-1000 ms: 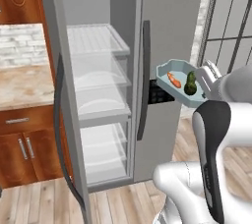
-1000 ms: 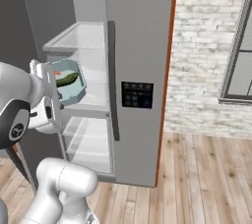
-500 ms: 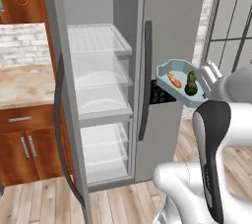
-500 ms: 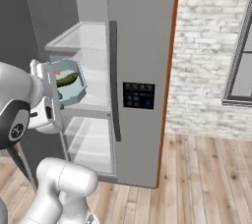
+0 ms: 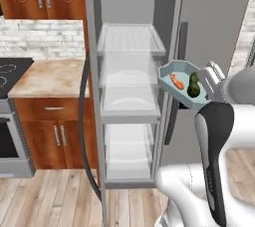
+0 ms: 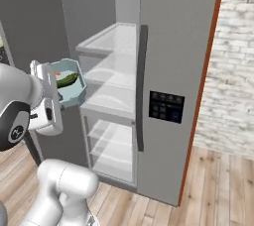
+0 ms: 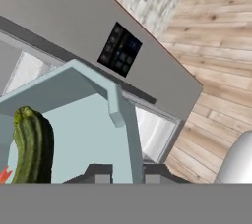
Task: Place the tupperware containing the shrimp and squash meal in the microwave. Close the microwave door and press the start button to reheat the meal.
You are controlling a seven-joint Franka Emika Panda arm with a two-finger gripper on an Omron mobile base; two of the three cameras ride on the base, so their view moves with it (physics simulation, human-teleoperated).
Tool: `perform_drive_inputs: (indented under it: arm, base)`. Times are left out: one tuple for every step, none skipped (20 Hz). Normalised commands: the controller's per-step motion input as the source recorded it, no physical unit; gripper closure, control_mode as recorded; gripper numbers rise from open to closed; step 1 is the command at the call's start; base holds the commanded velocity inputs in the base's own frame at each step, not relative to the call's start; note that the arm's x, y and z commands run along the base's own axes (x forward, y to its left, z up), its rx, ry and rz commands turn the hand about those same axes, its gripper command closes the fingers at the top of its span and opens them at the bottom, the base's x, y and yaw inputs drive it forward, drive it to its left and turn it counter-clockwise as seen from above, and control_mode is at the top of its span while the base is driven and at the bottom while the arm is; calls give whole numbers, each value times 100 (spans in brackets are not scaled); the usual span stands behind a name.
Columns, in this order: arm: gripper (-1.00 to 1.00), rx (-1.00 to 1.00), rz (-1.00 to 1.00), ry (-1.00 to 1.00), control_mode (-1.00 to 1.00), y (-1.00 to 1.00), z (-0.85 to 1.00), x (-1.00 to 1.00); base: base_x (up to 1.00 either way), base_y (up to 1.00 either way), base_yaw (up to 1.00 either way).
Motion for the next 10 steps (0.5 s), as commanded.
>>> perform_drive_inputs:
  arm:
    - [100, 0, 0, 0, 100, 0, 0, 0]
    - [100, 0, 0, 0, 100, 0, 0, 0]
    - [100, 0, 0, 0, 100, 0, 0, 0]
    - [100, 0, 0, 0, 100, 0, 0, 0]
    - [100, 0, 0, 0, 100, 0, 0, 0]
    - [100, 0, 0, 0, 100, 0, 0, 0]
    - [100, 0, 0, 0, 100, 0, 0, 0]
    - [100, 0, 0, 0, 100, 0, 0, 0]
    - [100, 0, 0, 0, 100, 0, 0, 0]
    - [100, 0, 0, 0, 100, 0, 0, 0]
  base:
    - [-41, -100, 46]
    - [-44, -100, 46]
    - [-41, -100, 45]
    - [-31, -100, 44]
    - [-30, -100, 43]
    - [-29, -100, 41]
    - [-30, -100, 39]
    - [-31, -100, 36]
    - [-31, -100, 35]
    - [-29, -100, 33]
